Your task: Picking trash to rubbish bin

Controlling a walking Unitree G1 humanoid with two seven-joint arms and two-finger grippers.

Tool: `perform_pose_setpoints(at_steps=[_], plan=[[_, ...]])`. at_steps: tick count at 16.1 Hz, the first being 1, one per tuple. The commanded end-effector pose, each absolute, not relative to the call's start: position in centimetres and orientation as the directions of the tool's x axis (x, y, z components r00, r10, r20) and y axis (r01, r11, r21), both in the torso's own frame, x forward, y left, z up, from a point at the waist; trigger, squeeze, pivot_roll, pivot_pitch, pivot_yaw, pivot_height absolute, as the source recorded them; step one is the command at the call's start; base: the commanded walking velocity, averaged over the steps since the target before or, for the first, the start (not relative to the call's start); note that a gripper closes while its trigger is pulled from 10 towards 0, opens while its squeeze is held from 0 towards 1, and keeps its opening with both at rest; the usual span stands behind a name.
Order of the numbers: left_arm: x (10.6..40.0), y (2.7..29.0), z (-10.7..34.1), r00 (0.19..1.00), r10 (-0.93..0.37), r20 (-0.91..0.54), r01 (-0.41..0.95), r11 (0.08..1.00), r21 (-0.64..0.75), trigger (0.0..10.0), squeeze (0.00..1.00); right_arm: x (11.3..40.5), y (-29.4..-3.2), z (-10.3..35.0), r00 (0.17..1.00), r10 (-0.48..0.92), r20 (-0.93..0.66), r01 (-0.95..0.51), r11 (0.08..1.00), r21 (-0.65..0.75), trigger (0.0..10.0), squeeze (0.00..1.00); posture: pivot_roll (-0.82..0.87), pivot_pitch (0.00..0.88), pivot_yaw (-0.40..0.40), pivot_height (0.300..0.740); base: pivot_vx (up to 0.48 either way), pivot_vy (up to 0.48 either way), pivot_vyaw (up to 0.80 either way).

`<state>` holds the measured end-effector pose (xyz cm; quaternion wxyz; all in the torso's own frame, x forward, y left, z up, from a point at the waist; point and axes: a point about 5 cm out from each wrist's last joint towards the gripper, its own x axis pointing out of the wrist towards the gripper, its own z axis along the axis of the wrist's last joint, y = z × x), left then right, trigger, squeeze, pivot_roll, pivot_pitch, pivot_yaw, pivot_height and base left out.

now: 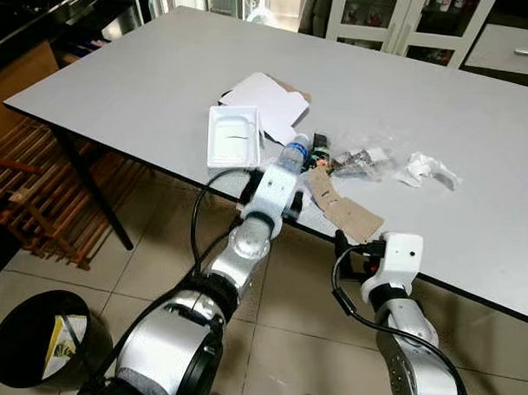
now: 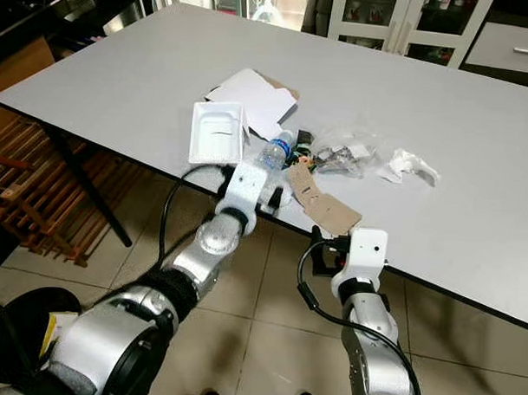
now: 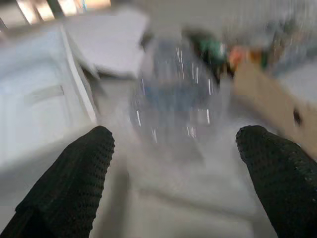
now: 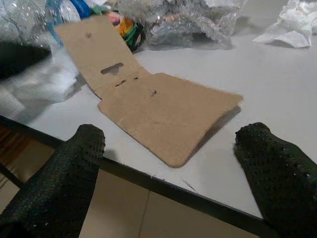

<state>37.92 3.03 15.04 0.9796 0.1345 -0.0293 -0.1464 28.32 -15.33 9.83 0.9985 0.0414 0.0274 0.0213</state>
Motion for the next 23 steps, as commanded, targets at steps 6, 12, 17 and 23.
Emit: perform_pose_setpoints(at_steps=[6, 12, 17, 23], plan=[[39.0, 2.2, 20.4, 0.930, -0.299, 0.215, 0.223, 0.922, 0.318, 10.0, 0.00, 27.9, -14.8, 9.7, 0.996, 0.052, -0.068, -0.045, 0.995, 0.093, 10.0, 0.00, -0.18, 0.179, 0.044, 0.740, 0.000, 0.000, 0.00], [39.7, 2.3, 20.1, 0.953, -0.289, 0.088, 0.248, 0.916, 0.315, 10.0, 0.00, 25.9, -15.1, 9.3, 0.995, 0.030, -0.093, -0.021, 0.995, 0.095, 10.0, 0.00, -0.25, 0.235, 0.044, 0.740, 0.000, 0.000, 0.00], [39.8, 2.9, 19.4, 0.971, -0.235, 0.053, 0.206, 0.926, 0.317, 10.0, 0.00, 25.7, -14.7, 9.4, 0.994, 0.035, -0.103, -0.025, 0.995, 0.100, 10.0, 0.00, -0.24, 0.241, 0.052, 0.740, 0.000, 0.000, 0.00], [39.2, 2.6, 17.5, 0.974, -0.224, -0.027, 0.222, 0.930, 0.294, 10.0, 0.00, 25.8, -14.7, 9.5, 0.995, 0.031, -0.100, -0.020, 0.994, 0.105, 10.0, 0.00, -0.24, 0.248, 0.056, 0.740, 0.000, 0.000, 0.00]])
